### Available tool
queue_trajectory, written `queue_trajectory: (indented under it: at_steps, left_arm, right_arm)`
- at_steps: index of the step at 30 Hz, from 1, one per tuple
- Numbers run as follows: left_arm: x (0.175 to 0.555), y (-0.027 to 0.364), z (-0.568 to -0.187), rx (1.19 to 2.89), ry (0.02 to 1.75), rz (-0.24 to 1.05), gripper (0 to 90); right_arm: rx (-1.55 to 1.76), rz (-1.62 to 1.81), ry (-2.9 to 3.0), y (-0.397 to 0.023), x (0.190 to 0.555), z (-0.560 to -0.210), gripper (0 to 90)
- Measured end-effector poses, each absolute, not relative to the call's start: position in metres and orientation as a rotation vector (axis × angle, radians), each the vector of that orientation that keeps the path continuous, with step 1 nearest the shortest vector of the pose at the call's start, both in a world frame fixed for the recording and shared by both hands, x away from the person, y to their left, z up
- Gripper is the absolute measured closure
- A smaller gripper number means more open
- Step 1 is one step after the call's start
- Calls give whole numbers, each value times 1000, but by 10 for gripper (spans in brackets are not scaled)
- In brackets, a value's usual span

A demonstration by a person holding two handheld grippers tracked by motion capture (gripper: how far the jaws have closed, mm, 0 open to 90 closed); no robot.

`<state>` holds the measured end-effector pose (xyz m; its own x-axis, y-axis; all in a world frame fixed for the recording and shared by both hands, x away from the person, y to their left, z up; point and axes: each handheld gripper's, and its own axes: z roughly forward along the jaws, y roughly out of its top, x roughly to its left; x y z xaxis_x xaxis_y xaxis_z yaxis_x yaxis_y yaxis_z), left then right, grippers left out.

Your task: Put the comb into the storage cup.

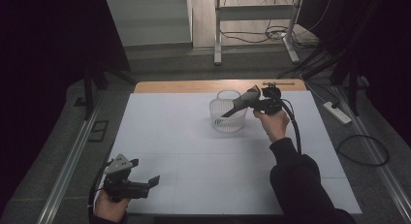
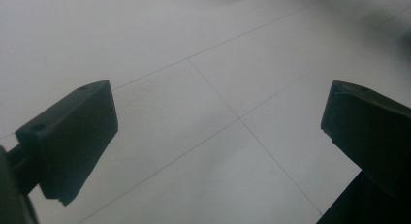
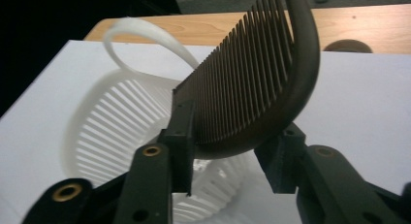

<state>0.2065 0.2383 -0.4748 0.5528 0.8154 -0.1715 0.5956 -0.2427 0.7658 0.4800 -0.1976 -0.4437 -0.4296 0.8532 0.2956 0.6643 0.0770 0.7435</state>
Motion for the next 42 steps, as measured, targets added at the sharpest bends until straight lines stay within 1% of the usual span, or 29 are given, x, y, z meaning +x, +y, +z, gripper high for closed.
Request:
queue_trajectory:
  at_steps: [12, 18, 22, 31, 35, 39, 42]
  left_arm:
    - [207, 239, -475, 1949, 1141, 331, 3]
    - [207, 239, -475, 1947, 1141, 331, 3]
    - [206, 239, -475, 1946, 1140, 327, 3]
    - [207, 240, -475, 1942, 1139, 323, 3]
    - [206, 240, -475, 1942, 1138, 323, 2]
    - [206, 240, -475, 1942, 1138, 324, 3]
    - [206, 240, -475, 1941, 1139, 324, 2]
  right_arm:
    - [1515, 1249, 2149, -194, 479, -445, 387]
    - [1507, 1227, 2167, -192, 478, -443, 334]
    - [1500, 1224, 2179, -192, 477, -442, 262]
    - [1444, 1237, 2220, -189, 473, -438, 162]
    - [1408, 1203, 2249, -187, 470, -436, 147]
    - [1363, 1183, 2281, -186, 466, -434, 93]
    - [1330, 1179, 2297, -185, 462, -434, 68]
